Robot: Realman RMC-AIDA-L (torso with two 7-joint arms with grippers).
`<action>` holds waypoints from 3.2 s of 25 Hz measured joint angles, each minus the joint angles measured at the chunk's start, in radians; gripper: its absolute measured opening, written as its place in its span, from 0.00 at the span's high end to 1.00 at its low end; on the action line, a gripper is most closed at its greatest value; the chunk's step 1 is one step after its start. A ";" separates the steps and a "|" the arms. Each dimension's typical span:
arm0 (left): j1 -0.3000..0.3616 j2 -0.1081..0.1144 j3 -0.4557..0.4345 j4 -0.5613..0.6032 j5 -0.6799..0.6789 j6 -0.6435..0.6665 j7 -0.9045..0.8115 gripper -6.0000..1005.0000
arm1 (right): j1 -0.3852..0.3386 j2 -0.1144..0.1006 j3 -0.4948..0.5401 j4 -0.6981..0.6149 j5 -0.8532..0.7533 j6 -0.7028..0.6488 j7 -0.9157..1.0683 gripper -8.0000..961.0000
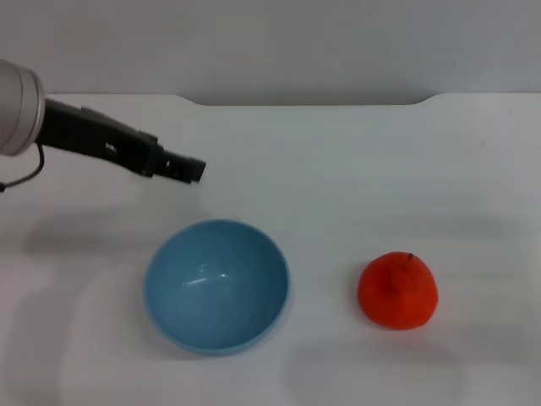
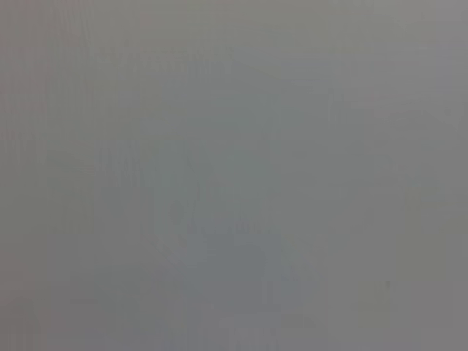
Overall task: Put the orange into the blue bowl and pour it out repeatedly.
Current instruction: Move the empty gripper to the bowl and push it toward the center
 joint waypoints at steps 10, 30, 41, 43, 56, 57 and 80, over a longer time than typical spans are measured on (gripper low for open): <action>-0.052 -0.006 0.191 -0.115 0.190 -0.007 -0.076 0.22 | -0.013 -0.001 0.009 -0.013 0.000 0.000 0.002 0.45; -0.147 -0.011 0.211 -0.405 0.318 -0.103 -0.081 0.22 | -0.021 -0.001 0.012 -0.033 0.006 -0.002 -0.004 0.45; -0.170 -0.012 0.211 -0.528 0.310 -0.094 -0.070 0.27 | -0.023 -0.001 0.012 -0.035 0.006 -0.002 -0.006 0.45; -0.171 -0.013 0.211 -0.535 0.305 -0.094 -0.070 0.29 | -0.024 -0.001 0.013 -0.035 0.006 0.000 -0.006 0.45; -0.180 -0.015 0.213 -0.568 0.250 -0.098 -0.078 0.52 | -0.041 0.001 0.014 -0.035 0.006 -0.003 -0.006 0.46; -0.183 -0.015 0.212 -0.574 0.249 -0.096 -0.079 0.55 | -0.041 0.001 0.014 -0.035 0.006 -0.003 -0.006 0.46; -0.209 -0.011 0.189 -0.580 0.170 -0.081 -0.122 1.00 | -0.052 -0.006 0.000 -0.152 -0.097 0.008 0.348 0.46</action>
